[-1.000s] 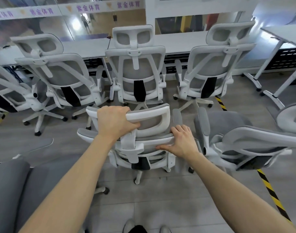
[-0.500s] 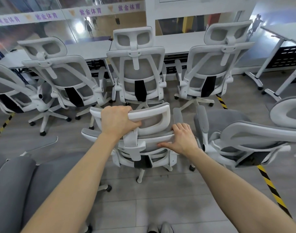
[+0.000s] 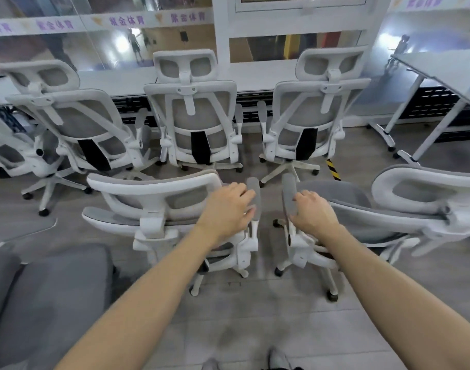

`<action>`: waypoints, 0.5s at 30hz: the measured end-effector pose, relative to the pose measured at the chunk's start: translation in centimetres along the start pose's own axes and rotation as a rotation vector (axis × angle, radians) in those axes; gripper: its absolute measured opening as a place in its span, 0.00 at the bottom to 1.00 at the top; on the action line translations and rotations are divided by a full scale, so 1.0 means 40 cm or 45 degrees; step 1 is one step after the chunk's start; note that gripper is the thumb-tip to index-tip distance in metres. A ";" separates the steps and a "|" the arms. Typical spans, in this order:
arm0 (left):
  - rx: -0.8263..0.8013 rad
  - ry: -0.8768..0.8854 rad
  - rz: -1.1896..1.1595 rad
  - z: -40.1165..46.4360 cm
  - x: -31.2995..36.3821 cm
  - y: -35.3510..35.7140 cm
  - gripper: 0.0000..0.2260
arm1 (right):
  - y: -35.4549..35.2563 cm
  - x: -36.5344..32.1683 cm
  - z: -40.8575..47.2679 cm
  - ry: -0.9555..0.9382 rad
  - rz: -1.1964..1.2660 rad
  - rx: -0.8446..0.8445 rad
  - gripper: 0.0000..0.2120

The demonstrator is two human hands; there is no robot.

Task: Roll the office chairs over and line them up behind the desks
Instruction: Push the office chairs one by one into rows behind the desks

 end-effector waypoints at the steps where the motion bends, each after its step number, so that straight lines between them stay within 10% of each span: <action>1: -0.196 -0.136 0.011 0.016 0.003 0.065 0.14 | -0.003 0.046 0.001 0.010 -0.038 0.002 0.15; 5: -0.693 -0.480 0.140 0.010 -0.030 0.226 0.23 | -0.004 0.197 0.006 0.054 -0.218 -0.062 0.15; 15: -0.686 -0.534 0.362 0.011 -0.017 0.278 0.18 | 0.052 0.304 -0.020 0.097 -0.359 -0.141 0.08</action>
Point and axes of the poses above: each hand's wrist, its own z-axis towards the middle knuckle, its own y-axis out of the palm, x = y × z, the point moved 6 cm from there along z, towards the middle knuckle, and after that the axes turned 1 degree about -y, right-handed, at the moved point
